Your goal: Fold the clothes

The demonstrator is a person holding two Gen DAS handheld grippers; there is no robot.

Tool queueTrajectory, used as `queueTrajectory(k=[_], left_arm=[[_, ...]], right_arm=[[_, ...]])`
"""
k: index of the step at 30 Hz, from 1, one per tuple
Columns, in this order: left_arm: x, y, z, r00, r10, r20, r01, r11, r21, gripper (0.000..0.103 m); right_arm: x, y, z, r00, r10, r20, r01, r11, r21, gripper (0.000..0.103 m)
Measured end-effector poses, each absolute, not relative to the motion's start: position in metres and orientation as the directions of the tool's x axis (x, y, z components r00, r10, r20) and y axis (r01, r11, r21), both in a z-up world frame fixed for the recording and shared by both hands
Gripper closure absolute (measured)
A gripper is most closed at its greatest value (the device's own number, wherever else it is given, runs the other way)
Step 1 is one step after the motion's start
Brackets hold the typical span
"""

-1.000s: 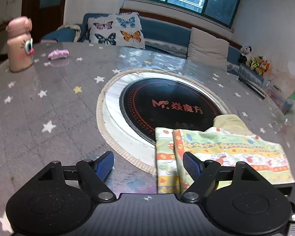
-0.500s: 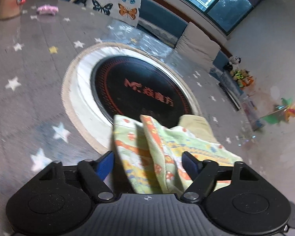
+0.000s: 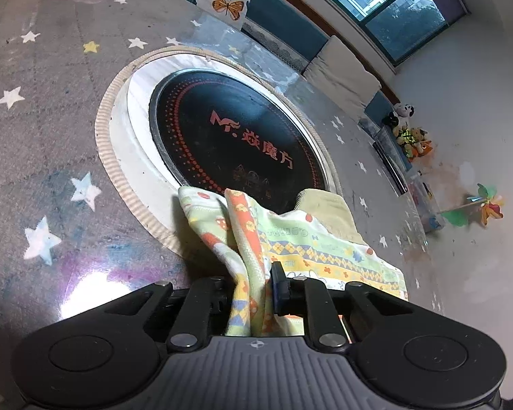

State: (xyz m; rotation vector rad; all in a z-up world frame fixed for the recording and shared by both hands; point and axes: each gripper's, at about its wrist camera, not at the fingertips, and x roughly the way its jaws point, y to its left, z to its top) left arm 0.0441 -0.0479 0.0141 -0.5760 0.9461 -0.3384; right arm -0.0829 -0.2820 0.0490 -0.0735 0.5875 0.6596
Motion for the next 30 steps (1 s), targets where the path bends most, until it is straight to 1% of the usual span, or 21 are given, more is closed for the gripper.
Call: queueTrajectory(k=[2, 8, 12, 15, 18, 19, 21, 25, 27, 30], left_arm=[[0.044, -0.048, 0.014, 0.550, -0.508, -0.663, 0.026, 0.804, -0.594, 0.087], [0.044, -0.049, 0.014, 0.549, -0.503, -0.667, 0.028, 0.809, -0.587, 0.087], [0.044, -0.050, 0.015, 0.549, -0.497, -0.672, 0.030, 0.815, -0.579, 0.087], [0.045, -0.051, 0.015, 0.549, -0.493, -0.675, 0.031, 0.819, -0.573, 0.087], [0.045, -0.052, 0.016, 0.549, -0.488, -0.679, 0.034, 0.825, -0.565, 0.087], [0.045, -0.052, 0.016, 0.550, -0.485, -0.680, 0.036, 0.827, -0.561, 0.087], [0.046, -0.054, 0.016, 0.551, -0.480, -0.683, 0.039, 0.832, -0.553, 0.087], [0.045, -0.056, 0.018, 0.556, -0.465, -0.689, 0.045, 0.845, -0.533, 0.087], [0.044, -0.058, 0.018, 0.558, -0.458, -0.692, 0.045, 0.850, -0.525, 0.087], [0.044, -0.060, 0.019, 0.564, -0.445, -0.696, 0.049, 0.859, -0.510, 0.087]], right_arm=[[-0.078, -0.297, 0.045, 0.664, 0.511, -0.546, -0.540, 0.833, 0.122, 0.086], [-0.060, -0.356, 0.026, 0.747, 0.316, -0.585, -0.321, 0.942, 0.099, 0.086], [-0.052, -0.391, 0.013, 0.767, 0.217, -0.603, -0.211, 0.974, 0.082, 0.086], [-0.046, -0.409, 0.008, 0.787, 0.141, -0.601, -0.145, 0.989, 0.043, 0.086], [-0.041, -0.427, 0.006, 0.796, 0.081, -0.599, -0.071, 0.997, 0.041, 0.078], [-0.038, -0.433, 0.006, 0.799, 0.070, -0.597, -0.049, 0.998, 0.050, 0.076], [-0.035, -0.444, 0.004, 0.798, 0.067, -0.599, -0.016, 0.996, 0.090, 0.060], [-0.031, -0.460, 0.000, 0.793, 0.077, -0.605, 0.025, 0.987, 0.158, 0.057], [-0.031, -0.462, -0.001, 0.796, 0.082, -0.600, 0.037, 0.982, 0.184, 0.052], [-0.034, -0.459, 0.000, 0.795, 0.129, -0.593, 0.021, 0.970, 0.240, 0.054]])
